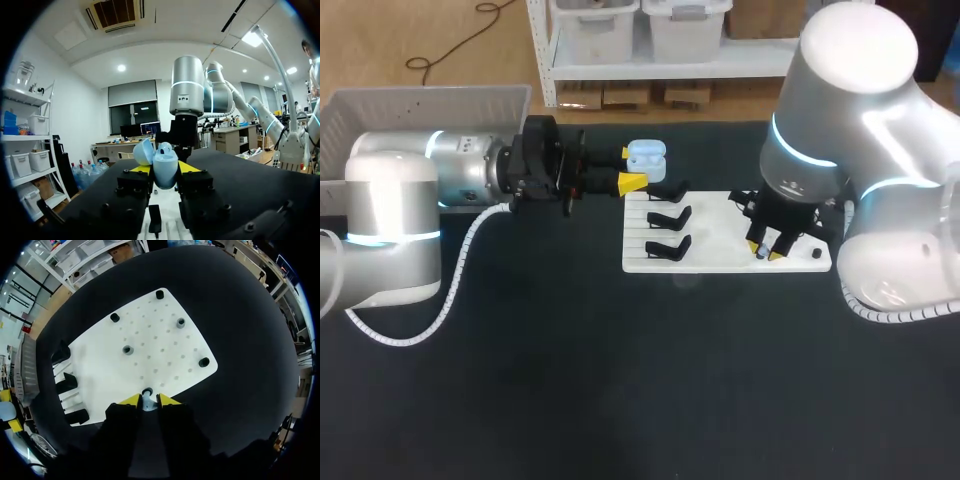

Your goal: Pick up each earbud case from the left stands, insert the matching earbuds, close the lid, and place the case in the box.

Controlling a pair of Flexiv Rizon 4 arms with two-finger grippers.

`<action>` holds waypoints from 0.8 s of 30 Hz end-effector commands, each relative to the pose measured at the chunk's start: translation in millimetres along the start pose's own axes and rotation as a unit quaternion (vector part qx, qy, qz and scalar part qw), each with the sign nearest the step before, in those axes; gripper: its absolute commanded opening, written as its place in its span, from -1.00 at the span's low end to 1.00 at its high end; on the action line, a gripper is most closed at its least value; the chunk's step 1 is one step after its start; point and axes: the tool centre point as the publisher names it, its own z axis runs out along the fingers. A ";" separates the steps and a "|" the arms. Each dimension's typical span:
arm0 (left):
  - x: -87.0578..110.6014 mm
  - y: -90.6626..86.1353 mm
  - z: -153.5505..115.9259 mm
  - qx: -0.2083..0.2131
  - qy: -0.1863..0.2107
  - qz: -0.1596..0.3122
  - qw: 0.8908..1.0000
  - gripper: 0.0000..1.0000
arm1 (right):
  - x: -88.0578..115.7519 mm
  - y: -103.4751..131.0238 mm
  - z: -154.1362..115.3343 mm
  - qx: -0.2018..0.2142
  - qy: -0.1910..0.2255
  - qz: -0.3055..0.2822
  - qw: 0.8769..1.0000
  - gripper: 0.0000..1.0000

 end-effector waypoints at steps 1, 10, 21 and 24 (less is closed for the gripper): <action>0.8 -0.8 0.4 -0.002 -0.001 0.001 1.000 -1.00 | 0.2 -0.1 0.4 0.001 0.001 0.001 1.000 -1.00; 0.8 -0.8 0.4 -0.002 -0.001 0.001 1.000 -1.00 | 3.8 0.6 -10.4 0.005 0.003 0.000 1.000 -1.00; 0.8 -0.8 0.4 -0.002 -0.001 0.001 1.000 -1.00 | 9.3 11.0 -53.7 0.016 -0.012 -0.009 1.000 -1.00; 0.8 -0.8 0.4 -0.002 -0.001 0.001 1.000 -1.00 | 9.7 16.0 -68.9 0.031 0.002 -0.011 0.999 -1.00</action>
